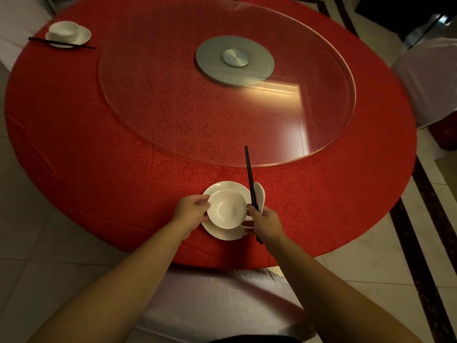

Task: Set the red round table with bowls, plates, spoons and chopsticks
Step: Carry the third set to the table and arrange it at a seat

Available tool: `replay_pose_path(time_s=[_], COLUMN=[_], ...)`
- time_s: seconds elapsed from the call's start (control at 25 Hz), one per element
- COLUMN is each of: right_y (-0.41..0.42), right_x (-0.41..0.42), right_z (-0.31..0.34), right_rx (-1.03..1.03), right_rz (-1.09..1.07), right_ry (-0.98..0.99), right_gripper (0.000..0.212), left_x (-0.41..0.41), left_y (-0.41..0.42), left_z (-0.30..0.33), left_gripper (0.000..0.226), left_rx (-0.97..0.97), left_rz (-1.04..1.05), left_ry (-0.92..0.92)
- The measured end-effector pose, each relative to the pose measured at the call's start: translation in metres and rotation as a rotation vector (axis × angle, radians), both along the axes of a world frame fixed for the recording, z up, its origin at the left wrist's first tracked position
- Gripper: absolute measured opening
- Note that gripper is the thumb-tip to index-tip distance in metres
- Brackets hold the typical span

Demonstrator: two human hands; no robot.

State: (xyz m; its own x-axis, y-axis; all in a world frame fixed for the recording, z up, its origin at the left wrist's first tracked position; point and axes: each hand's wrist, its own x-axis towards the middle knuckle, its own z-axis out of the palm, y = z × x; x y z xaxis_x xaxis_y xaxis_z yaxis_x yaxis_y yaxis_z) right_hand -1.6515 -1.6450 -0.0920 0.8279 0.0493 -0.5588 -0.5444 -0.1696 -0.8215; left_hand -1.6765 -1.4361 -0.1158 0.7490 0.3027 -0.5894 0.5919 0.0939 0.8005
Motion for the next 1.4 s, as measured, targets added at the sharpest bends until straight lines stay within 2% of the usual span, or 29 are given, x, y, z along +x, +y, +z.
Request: replay_pose_path(time_s=[0.08, 0.2, 0.32, 0.4, 0.48, 0.56, 0.68, 0.96, 1.08, 1.2, 1.28, 1.4], right_y=[-0.004, -0.013, -0.023, -0.027, -0.03, -0.034, -0.038, -0.046, -0.057, -0.065, -0.067, -0.066], right_x=[0.002, 0.005, 0.006, 0.007, 0.007, 0.006, 0.001, -0.021, -0.027, -0.029, -0.03, -0.032], right_z=[0.001, 0.004, 0.01, 0.016, 0.021, 0.024, 0.022, 0.011, 0.005, -0.001, -0.005, -0.01], right_rx=[0.007, -0.003, 0.02, 0.059, 0.118, 0.167, 0.186, 0.228, 0.156, 0.031, -0.038, 0.012], right_rz=[0.006, -0.006, -0.022, -0.015, 0.013, 0.068, 0.097, 0.084, 0.114, 0.098, 0.08, 0.047], right_ry=[0.029, 0.058, 0.056, 0.062, 0.094, 0.13, 0.164, 0.214, 0.194, 0.167, 0.159, 0.203], right_gripper=[0.012, 0.019, 0.023, 0.025, 0.026, 0.027, 0.027, 0.029, 0.033, 0.036, 0.03, 0.026], left_x=[-0.002, -0.01, -0.021, -0.026, -0.03, -0.032, -0.031, -0.04, -0.045, -0.049, -0.051, -0.051], left_y=[-0.001, -0.007, -0.031, -0.054, -0.076, -0.093, -0.107, -0.123, -0.126, -0.126, -0.127, -0.125], left_z=[0.008, 0.027, 0.05, 0.057, 0.058, 0.053, 0.043, 0.026, 0.017, 0.011, 0.008, 0.005], left_gripper=[0.032, 0.02, 0.005, 0.007, 0.005, 0.014, 0.028, 0.018, 0.015, 0.03, 0.034, 0.038], left_rx=[0.091, 0.402, 0.455, 0.311, 0.115, 0.013, -0.13, -0.527, -0.578, -0.547, -0.549, -0.568], left_rz=[0.076, 0.115, -0.011, -0.15, -0.266, -0.334, -0.386, -0.314, -0.307, -0.252, -0.231, -0.218], left_ry=[-0.022, -0.127, -0.226, -0.182, -0.054, 0.057, 0.16, 0.177, 0.218, 0.291, 0.317, 0.33])
